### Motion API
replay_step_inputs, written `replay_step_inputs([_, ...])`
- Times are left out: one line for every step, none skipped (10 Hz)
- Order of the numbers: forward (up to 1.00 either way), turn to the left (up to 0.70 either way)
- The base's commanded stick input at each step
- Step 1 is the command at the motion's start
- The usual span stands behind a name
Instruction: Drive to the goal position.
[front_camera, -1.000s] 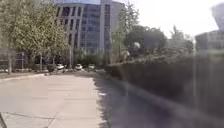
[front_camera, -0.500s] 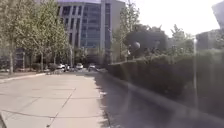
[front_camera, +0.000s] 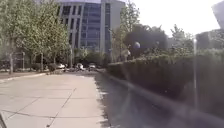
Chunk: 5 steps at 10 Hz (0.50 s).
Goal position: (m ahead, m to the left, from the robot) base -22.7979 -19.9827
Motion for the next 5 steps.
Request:
replay_step_inputs([0.70,0.27])
replay_step_inputs([0.70,0.27])
replay_step_inputs([0.70,0.27])
replay_step_inputs([0.70,0.27])
replay_step_inputs([0.70,0.27])
